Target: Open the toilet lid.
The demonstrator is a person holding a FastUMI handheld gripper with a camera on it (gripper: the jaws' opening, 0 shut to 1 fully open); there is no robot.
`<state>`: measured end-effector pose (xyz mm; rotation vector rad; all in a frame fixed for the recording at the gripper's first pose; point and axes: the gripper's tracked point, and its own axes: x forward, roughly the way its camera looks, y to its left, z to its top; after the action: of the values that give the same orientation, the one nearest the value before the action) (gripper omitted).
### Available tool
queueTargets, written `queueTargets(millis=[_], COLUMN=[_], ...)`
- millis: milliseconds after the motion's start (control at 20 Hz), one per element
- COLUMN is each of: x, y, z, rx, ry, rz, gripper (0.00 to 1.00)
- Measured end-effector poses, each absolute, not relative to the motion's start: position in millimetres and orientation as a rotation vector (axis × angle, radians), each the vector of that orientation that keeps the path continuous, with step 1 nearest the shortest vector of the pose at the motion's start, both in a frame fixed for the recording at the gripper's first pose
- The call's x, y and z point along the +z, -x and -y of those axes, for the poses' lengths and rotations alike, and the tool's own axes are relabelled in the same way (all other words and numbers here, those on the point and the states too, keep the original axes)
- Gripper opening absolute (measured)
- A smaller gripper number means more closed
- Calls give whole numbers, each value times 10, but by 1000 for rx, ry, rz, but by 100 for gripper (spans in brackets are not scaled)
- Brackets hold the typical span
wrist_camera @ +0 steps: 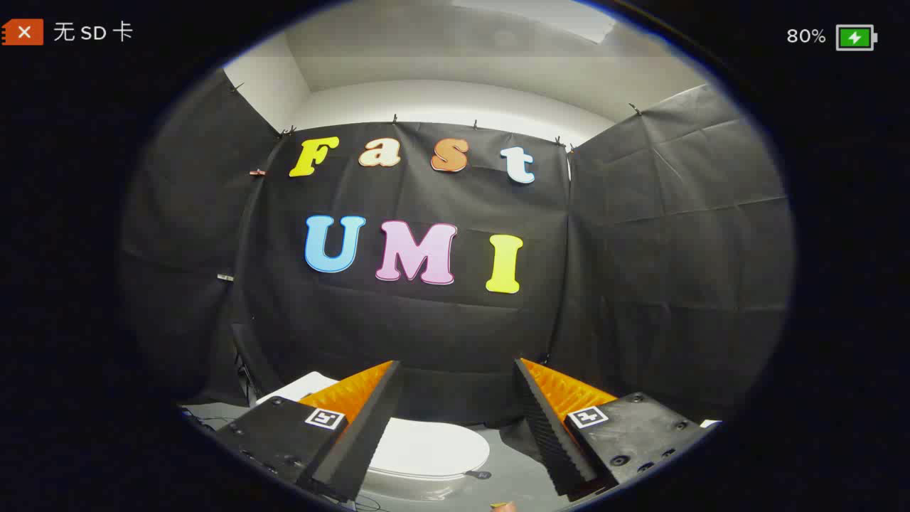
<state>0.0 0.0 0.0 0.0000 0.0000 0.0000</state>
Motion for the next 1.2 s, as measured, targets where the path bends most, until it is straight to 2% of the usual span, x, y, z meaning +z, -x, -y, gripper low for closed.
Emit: queueTargets(millis=[1200], x=[-218], y=[-102], z=[11], rx=[28], ry=[22], rz=[-49], gripper=[98])
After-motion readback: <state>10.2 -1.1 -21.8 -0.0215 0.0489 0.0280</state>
